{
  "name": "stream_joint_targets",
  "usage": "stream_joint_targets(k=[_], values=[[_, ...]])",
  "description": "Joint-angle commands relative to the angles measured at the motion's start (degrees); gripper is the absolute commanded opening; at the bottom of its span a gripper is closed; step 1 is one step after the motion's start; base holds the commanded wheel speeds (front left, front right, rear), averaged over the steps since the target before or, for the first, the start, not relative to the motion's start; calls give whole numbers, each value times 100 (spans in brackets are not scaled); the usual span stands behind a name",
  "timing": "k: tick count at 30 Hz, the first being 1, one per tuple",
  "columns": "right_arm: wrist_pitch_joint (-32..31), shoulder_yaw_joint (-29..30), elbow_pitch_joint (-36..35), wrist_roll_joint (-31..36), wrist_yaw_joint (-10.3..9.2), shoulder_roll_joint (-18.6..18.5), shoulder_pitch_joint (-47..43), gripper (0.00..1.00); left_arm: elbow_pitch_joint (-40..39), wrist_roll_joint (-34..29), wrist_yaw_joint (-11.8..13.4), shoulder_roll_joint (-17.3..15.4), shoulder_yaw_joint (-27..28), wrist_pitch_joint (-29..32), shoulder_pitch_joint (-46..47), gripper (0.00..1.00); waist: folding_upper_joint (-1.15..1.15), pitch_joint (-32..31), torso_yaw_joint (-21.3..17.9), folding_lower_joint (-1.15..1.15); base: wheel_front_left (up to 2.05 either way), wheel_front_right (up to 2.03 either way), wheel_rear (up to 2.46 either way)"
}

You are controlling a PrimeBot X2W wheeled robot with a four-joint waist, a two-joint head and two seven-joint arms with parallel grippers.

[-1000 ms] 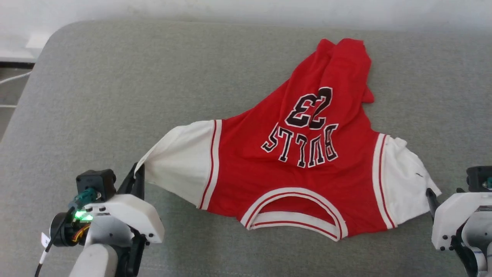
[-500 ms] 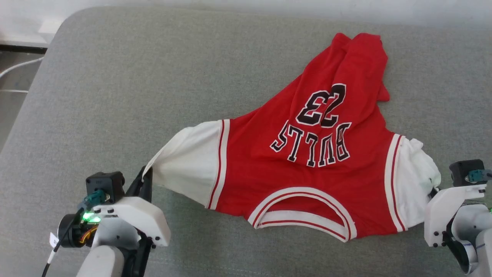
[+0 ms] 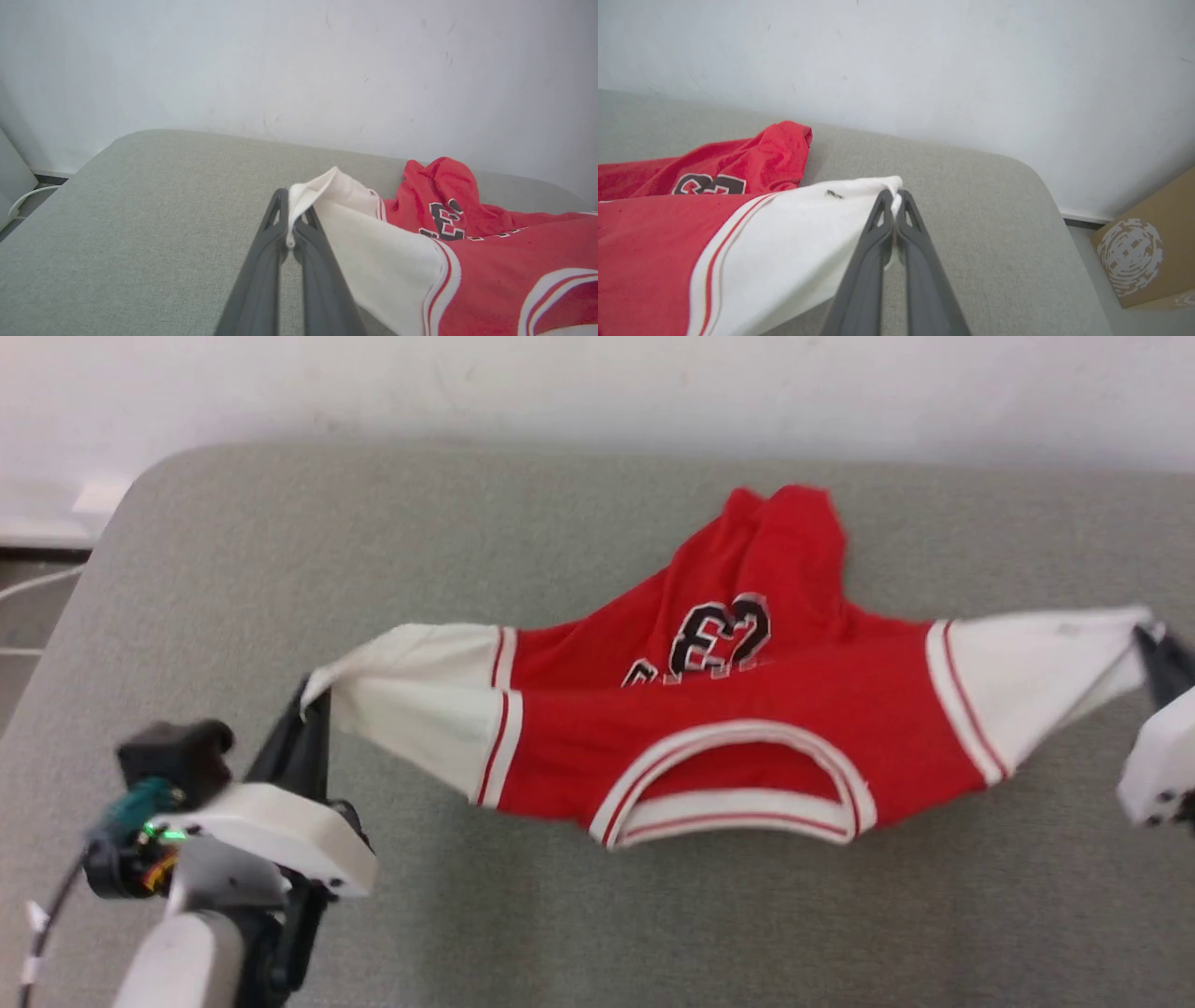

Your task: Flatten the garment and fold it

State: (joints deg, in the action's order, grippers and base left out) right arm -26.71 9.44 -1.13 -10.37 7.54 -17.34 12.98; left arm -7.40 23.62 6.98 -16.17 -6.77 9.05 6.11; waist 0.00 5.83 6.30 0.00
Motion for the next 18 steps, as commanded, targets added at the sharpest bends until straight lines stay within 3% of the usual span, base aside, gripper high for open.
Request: stream_joint_targets(k=[1, 7, 18], values=[[-42, 26, -220, -155, -5, -94, 139, 0, -176, 115, -84, -30, 82, -17, 98, 0, 0, -233, -201, 0, 0, 0, 0], [-102, -54, -1041, -613, -5, -630, 633, 0, -1057, 528, -122, -147, 481, 94, 497, 0, 0, -507, -391, 0, 0, 0, 0], [-117, -287, -1405, -948, -5, -896, 2099, 0, -2140, 923, 1, -516, 1100, 497, 1606, 0, 0, -555, -652, 0, 0, 0, 0]])
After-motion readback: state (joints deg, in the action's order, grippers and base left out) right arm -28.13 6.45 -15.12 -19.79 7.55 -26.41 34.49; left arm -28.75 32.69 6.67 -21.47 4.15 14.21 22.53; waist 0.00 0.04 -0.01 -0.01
